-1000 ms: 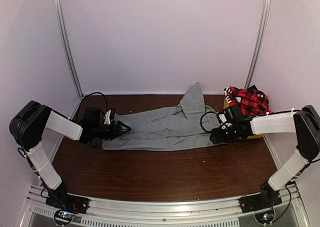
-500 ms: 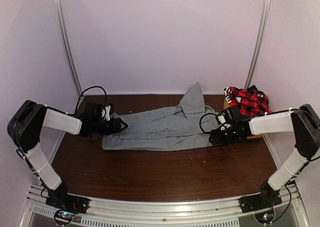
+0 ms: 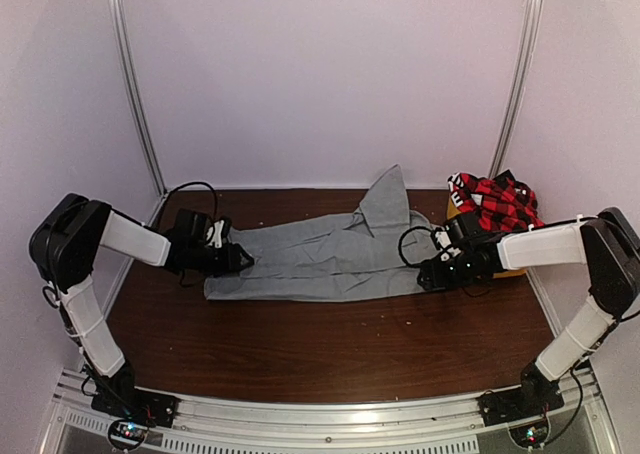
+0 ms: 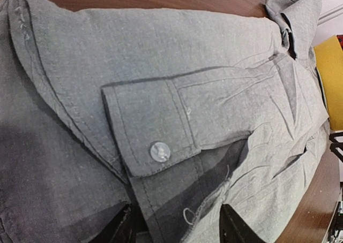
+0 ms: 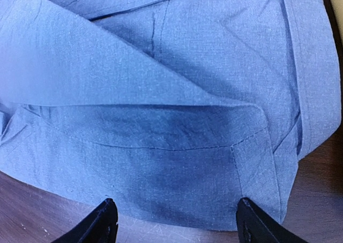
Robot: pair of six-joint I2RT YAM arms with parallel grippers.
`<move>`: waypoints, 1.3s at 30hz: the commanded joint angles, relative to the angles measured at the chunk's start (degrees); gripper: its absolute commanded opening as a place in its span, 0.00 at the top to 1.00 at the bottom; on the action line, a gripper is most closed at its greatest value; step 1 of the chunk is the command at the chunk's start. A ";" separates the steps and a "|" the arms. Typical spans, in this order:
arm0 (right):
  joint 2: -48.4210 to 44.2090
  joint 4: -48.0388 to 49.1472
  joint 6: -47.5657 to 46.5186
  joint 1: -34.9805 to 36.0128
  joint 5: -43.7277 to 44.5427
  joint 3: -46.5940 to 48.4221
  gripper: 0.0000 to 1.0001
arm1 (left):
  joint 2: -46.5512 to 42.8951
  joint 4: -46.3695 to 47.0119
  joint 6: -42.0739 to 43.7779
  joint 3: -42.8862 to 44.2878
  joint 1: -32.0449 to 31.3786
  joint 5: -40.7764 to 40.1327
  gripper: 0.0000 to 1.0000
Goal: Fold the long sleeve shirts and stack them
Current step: Adjust the sleeve of the 1/3-folded shirt.
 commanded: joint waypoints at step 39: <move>-0.43 -0.65 -1.06 -0.03 1.80 0.53 0.22 | -18.63 -2.33 -8.22 -0.83 1.76 17.50 1.00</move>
